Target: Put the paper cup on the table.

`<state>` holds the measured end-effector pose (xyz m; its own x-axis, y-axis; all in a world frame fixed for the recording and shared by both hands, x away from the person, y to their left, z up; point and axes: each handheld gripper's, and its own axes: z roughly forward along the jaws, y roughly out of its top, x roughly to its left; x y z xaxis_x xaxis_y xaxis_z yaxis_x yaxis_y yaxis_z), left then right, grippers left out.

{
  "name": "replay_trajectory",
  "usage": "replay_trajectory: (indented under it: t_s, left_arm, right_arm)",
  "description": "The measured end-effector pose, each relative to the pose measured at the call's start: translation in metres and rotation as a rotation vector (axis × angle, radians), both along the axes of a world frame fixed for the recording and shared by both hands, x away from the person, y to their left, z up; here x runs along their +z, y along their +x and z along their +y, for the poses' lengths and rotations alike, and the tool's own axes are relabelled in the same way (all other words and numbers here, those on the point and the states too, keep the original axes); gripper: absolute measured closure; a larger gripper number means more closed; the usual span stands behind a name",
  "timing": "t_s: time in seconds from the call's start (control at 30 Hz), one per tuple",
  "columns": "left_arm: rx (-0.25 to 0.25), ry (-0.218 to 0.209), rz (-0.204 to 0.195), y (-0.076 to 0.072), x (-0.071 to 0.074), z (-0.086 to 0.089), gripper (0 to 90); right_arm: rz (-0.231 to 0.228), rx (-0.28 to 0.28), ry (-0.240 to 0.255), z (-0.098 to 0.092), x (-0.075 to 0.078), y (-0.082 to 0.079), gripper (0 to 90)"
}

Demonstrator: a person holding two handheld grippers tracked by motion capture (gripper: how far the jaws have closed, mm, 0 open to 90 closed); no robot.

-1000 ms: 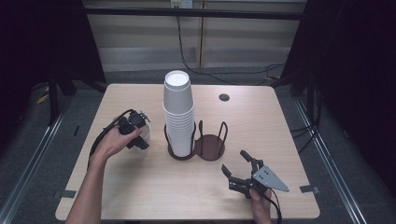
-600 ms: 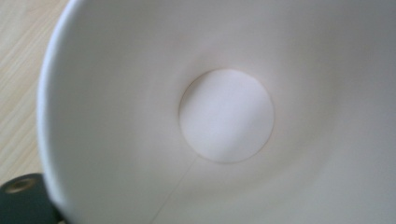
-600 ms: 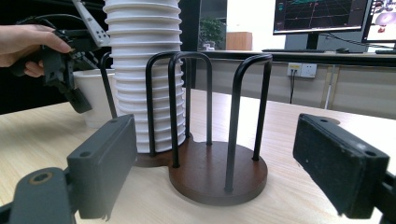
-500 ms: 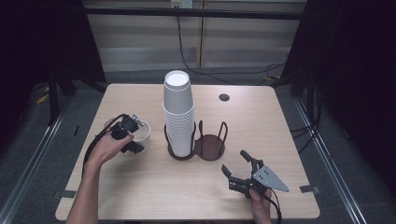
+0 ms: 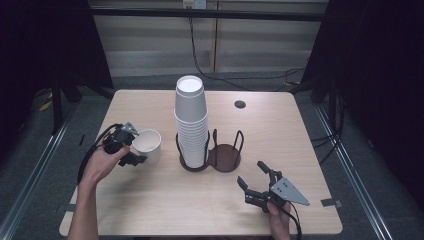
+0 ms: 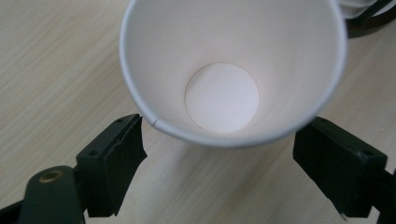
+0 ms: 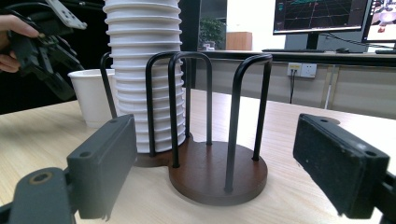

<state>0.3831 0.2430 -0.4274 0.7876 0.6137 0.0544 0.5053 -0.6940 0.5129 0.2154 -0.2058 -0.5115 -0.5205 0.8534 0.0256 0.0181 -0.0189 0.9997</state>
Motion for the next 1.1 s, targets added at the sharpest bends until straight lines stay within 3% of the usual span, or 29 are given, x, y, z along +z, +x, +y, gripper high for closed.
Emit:
replay_trajectory:
  t_s: [0.1,0.17,0.3,0.43,0.53,0.6,0.77,0.9,1.0,1.03,1.07,1.1]
  left_arm:
    - [-0.014,-0.026,-0.012,-0.005,0.006,0.006,16.3]
    - [0.009,-0.051,-0.022,-0.006,0.009,0.009,16.3]
    - [0.012,-0.14,-0.047,-0.012,0.012,0.014,16.3]
    - [0.043,-0.246,-0.097,-0.02,0.015,0.018,16.0]
    - [0.059,-0.263,-0.159,-0.029,0.017,0.016,16.0]
    - [0.048,-0.314,-0.17,-0.033,0.016,0.015,16.0]
    - [0.064,-0.369,-0.229,-0.044,0.011,0.009,15.9]
    - [0.081,-0.525,-0.27,-0.055,0.006,0.007,15.9]
    - [0.117,-0.587,-0.339,-0.064,0.003,0.005,15.9]
    - [0.124,-0.645,-0.354,-0.067,0.002,0.005,16.0]
    - [0.105,-0.665,-0.363,-0.069,0.002,0.006,16.0]
    - [0.097,-0.655,-0.377,-0.073,0.001,0.003,16.0]
  right_arm:
    - [0.0,0.0,0.0,0.0,0.0,0.0,13.3]
    - [0.0,0.0,0.0,0.0,0.0,0.0,13.3]
    - [0.0,0.0,0.0,0.0,0.0,0.0,13.3]
    - [0.001,0.0,0.0,0.0,0.0,0.0,13.2]
    - [0.0,0.0,0.0,0.0,0.0,0.0,13.2]
    - [0.001,0.0,0.0,0.0,0.0,0.0,13.2]
    - [0.002,0.0,-0.001,0.0,0.0,0.0,13.3]
    - [0.001,0.0,0.001,0.0,0.0,0.0,13.2]
    - [-0.001,0.0,-0.001,0.0,0.0,0.0,13.2]
    - [-0.001,0.0,0.0,0.0,0.0,0.0,13.2]
    - [0.0,0.0,0.0,0.0,0.0,0.0,13.2]
    - [-0.001,0.0,-0.001,0.0,0.0,0.0,13.2]
